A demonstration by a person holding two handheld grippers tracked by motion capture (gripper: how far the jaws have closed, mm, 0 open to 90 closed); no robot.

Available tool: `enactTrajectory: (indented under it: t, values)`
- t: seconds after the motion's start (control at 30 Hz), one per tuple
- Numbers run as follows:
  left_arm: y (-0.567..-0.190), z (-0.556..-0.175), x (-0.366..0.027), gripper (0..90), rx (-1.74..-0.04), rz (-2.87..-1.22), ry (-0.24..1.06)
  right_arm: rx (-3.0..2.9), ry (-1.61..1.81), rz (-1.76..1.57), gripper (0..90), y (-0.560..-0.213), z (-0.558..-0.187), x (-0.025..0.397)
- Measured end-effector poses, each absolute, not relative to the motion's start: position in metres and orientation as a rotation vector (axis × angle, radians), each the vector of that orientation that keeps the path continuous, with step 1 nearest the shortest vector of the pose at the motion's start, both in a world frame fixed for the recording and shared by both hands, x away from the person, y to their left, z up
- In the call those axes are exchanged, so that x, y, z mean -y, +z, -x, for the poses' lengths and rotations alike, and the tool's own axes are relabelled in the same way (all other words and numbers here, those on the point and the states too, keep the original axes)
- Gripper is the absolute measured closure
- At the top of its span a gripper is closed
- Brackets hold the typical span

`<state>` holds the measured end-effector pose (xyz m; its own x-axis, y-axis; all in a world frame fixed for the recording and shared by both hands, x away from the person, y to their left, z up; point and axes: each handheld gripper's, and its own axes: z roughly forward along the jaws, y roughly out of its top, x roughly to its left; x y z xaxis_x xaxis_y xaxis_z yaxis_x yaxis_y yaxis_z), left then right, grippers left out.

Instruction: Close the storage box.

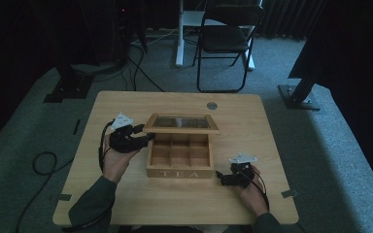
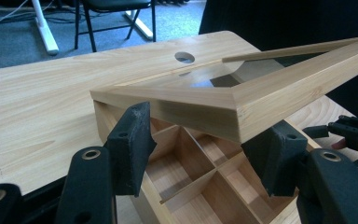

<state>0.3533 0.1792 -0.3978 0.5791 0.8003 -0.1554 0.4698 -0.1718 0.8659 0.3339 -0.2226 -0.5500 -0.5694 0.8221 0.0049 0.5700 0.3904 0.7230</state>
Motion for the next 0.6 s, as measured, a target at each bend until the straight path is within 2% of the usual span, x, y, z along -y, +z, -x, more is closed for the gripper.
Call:
enactTrajectory:
  t: [0.6]
  values:
    - [-0.4074, -0.3432, -0.1825, 42.4, -1.037, -1.824, 0.417, -2.299, 0.988, -1.209, 12.6, -0.5501, -0.3338, 0.2225]
